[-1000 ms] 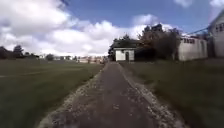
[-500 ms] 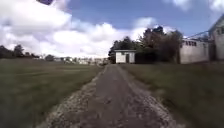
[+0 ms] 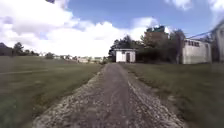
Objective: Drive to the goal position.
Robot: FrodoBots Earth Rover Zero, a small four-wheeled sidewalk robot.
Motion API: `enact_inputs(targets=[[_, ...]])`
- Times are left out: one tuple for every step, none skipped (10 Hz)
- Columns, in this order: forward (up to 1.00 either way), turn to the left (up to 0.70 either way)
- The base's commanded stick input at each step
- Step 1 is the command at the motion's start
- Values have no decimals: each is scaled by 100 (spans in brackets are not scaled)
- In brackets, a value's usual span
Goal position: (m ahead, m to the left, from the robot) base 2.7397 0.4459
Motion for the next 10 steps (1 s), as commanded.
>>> enact_inputs(targets=[[100, 1], [100, 1], [100, 1], [100, 1], [100, 1], [100, 1], [100, 1], [100, 1], [100, 1], [100, 1]])
